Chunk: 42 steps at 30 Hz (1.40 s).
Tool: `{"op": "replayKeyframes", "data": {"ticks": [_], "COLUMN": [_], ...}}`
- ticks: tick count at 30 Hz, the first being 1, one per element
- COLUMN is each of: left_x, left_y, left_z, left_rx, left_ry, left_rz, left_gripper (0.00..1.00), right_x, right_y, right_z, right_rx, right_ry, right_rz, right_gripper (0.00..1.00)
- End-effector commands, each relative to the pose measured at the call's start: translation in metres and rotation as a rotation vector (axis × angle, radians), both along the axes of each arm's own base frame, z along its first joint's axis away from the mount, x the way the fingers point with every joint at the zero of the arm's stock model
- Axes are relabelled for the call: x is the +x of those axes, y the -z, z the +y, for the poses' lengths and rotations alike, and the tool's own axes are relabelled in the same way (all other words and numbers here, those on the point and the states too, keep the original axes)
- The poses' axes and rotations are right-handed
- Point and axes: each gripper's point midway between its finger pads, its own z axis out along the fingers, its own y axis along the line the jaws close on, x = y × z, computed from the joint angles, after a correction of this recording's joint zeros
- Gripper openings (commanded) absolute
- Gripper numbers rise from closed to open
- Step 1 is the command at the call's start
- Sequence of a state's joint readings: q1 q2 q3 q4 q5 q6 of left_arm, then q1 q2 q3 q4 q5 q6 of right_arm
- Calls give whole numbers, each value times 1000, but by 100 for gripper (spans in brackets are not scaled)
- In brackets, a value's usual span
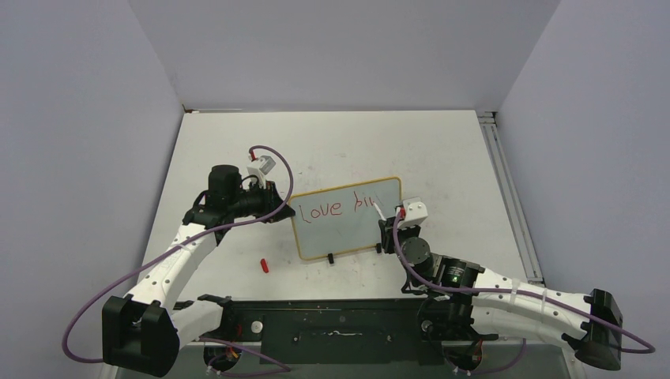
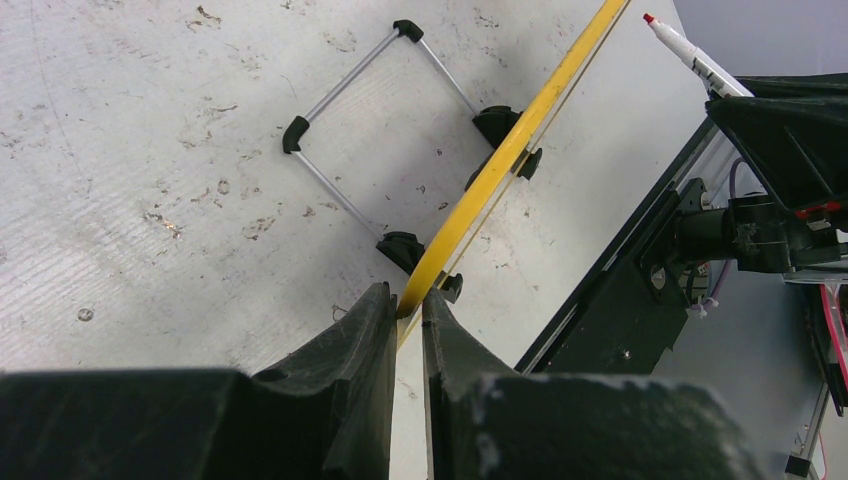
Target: Write a sentence on the whiteboard
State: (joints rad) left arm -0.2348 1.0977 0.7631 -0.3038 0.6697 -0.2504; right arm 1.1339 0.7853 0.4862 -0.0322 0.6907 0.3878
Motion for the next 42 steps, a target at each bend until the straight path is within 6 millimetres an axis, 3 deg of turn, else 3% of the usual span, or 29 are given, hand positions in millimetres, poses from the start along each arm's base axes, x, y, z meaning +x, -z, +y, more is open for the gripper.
{"op": "replayKeyframes", "data": {"ticks": [1, 20, 42], "left_x": [6, 5, 4], "left_y": [-14, -15, -16], "left_z": [0, 0, -1], "left_rx": [-6, -8, -11], "left_ry": [-8, -5, 0], "left_rz": [-50, -52, -57], "left_gripper": [10, 10, 10], "right_x": [2, 14, 23], "right_y": [-22, -21, -20], "right_z": [5, 13, 9], "right_rx": [33, 16, 3], "right_ry": [-12, -12, 30], "right_rz": [-33, -61, -73], "right_gripper": [5, 5, 5]}}
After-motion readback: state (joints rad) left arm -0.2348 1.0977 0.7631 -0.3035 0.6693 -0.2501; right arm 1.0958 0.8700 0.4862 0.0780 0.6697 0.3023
